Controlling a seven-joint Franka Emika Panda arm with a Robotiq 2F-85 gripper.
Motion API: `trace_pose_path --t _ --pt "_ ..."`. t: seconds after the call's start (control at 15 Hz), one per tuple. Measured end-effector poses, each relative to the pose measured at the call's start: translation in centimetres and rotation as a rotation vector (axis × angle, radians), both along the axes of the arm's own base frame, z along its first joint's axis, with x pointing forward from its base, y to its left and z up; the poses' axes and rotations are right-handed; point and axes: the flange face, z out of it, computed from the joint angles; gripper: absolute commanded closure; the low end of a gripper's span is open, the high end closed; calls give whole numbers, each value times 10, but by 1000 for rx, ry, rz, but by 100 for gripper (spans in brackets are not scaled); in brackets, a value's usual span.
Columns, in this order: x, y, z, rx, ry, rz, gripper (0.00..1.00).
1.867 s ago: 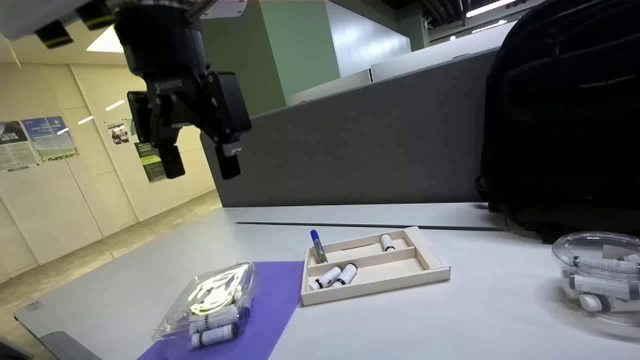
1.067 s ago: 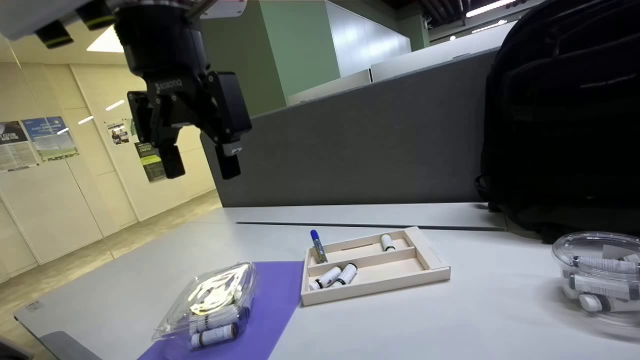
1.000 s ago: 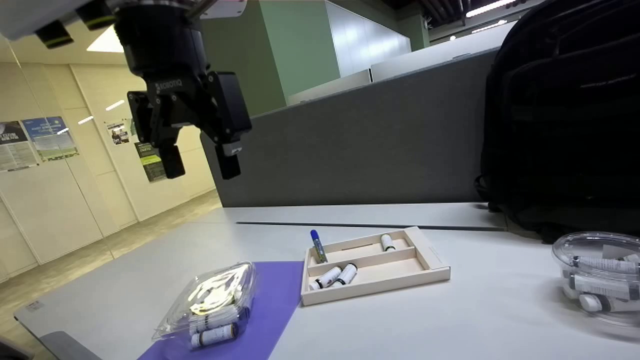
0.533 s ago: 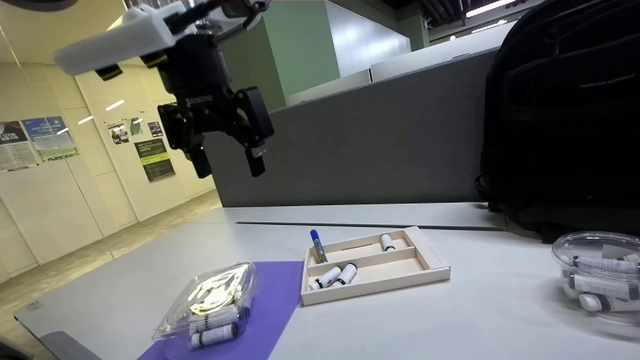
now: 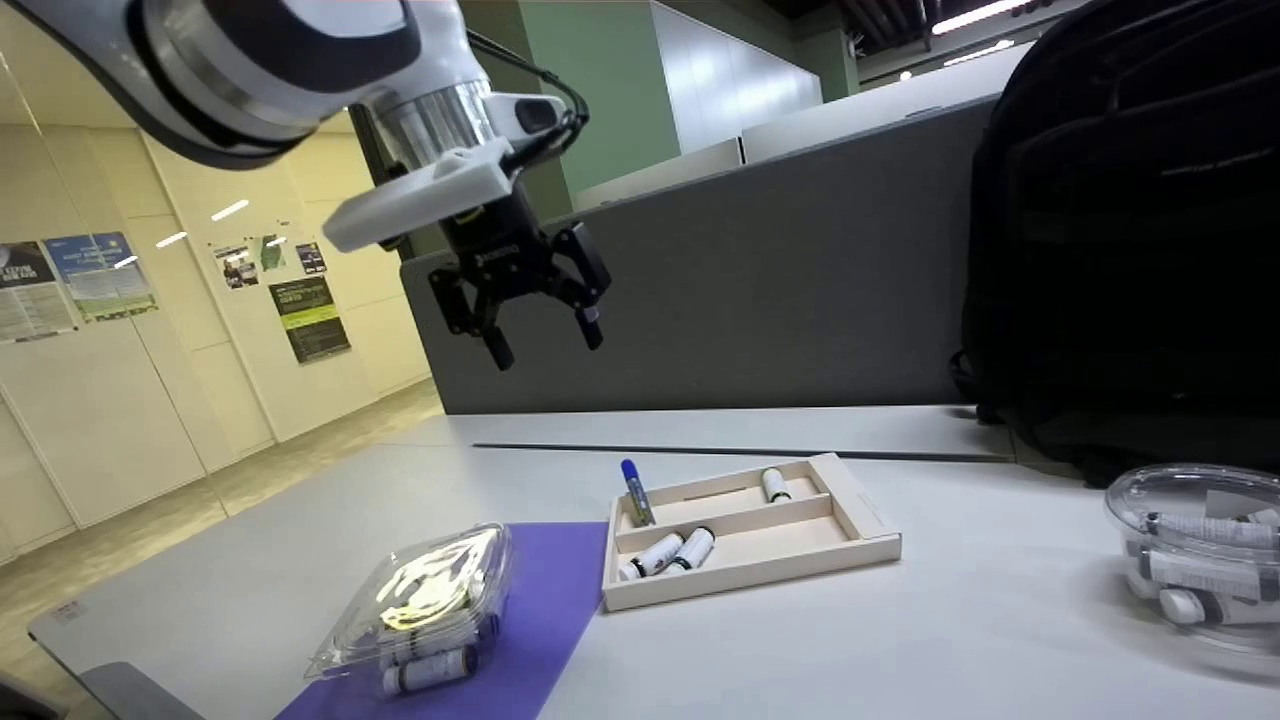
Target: Pick up the pen from the wooden board and put it on the table.
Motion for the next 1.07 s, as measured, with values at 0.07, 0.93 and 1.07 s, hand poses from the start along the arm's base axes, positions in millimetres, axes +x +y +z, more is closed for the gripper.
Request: trace_pose_path --t 0.07,0.93,1.07 --pt "14 -2 -4 -27 -13 1 0" --pt "49 -8 -20 -72 -36 9 0" --pt "59 -7 -30 -67 -29 50 0"
